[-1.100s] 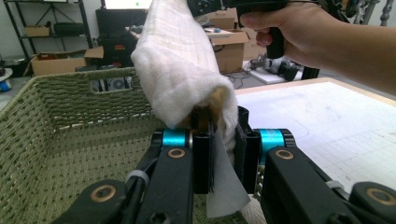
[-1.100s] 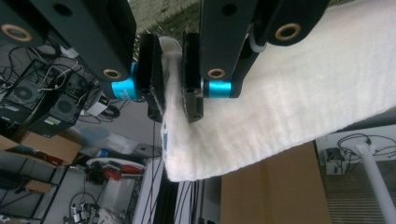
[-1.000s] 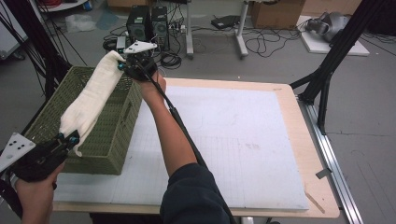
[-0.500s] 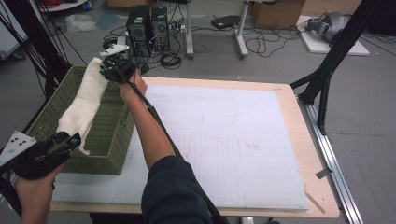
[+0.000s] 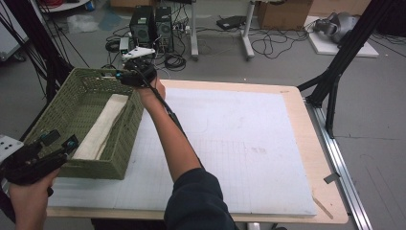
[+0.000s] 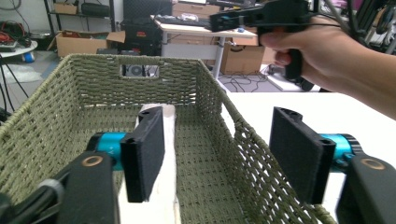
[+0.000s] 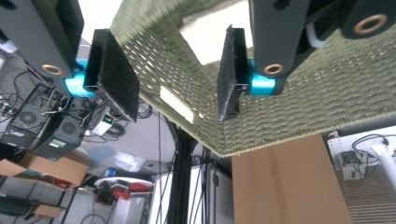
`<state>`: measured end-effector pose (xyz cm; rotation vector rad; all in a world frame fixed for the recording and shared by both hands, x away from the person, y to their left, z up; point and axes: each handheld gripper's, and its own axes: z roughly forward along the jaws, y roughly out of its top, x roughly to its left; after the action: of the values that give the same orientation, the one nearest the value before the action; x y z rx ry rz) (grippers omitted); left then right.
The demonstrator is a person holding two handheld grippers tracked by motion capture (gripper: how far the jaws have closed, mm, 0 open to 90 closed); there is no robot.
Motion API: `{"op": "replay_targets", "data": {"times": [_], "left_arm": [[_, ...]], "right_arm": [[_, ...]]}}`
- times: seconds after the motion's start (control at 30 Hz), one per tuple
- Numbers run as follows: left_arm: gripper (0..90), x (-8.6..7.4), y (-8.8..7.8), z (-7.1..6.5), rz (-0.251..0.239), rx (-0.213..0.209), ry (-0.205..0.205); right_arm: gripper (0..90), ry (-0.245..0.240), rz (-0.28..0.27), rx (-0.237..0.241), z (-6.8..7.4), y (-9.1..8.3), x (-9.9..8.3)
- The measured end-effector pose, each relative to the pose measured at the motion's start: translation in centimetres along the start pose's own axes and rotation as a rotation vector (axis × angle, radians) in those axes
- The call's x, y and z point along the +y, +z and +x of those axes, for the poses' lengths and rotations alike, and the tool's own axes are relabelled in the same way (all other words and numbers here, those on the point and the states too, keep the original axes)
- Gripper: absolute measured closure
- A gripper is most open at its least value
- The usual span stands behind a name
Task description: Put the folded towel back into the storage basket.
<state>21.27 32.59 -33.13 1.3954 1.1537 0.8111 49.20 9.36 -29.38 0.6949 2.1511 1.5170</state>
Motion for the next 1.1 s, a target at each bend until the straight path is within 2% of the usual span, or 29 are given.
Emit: {"op": "replay_targets", "data": {"times": [0.07,0.13,0.17,0.2,0.27,0.33,0.43,0.53,0.6,0.7,0.73,0.87,1.1], "left_arm": [[34.8,0.0,0.1,-0.1,0.008,-0.017,0.002],[31.9,0.0,0.2,-0.4,0.007,-0.018,0.011],[29.7,0.0,0.3,-0.4,0.009,-0.023,0.014],[29.7,0.0,0.3,-0.5,0.008,-0.025,0.013],[26.2,0.0,0.5,-0.7,0.007,-0.030,0.012],[21.8,0.0,0.6,-0.7,0.007,-0.034,0.002],[20.0,0.0,0.8,-0.9,0.006,-0.043,-0.001],[18.9,0.1,1.1,-1.3,0.003,-0.074,-0.001],[18.9,0.1,1.3,-1.5,0.004,-0.094,0.006],[18.9,0.1,1.8,-2.0,0.003,-0.118,0.008],[18.9,0.1,2.0,-2.2,0.005,-0.127,0.010],[18.9,0.1,2.8,-3.0,0.006,-0.186,0.019],[18.9,0.1,4.0,-3.8,0.016,-0.227,0.025]], "right_arm": [[46.2,0.002,-0.004,-0.004,-0.2,-0.4,-0.1],[44.4,0.006,-0.005,-0.005,-0.7,-1.4,-0.4],[40.6,0.013,-0.005,-0.008,-1.2,-2.4,-0.7],[40.6,0.013,-0.005,-0.008,-1.2,-2.4,-0.7],[39.3,0.016,-0.011,-0.001,-1.5,-3.2,-0.9],[34.7,0.027,-0.019,0.015,-2.0,-4.8,-1.5],[31.6,0.033,-0.018,0.030,-2.4,-5.6,-1.9],[27.6,0.049,-0.013,0.051,-2.9,-7.2,-3.0],[26.8,0.045,-0.010,0.050,-3.0,-7.5,-3.1],[23.3,0.036,0.012,0.052,-3.5,-9.0,-3.9],[23.3,0.036,0.012,0.052,-3.5,-9.0,-3.9],[19.9,0.029,0.007,0.062,-4.1,-11.4,-4.9],[19.5,0.035,0.010,0.040,-5.1,-14.4,-6.4]]}}
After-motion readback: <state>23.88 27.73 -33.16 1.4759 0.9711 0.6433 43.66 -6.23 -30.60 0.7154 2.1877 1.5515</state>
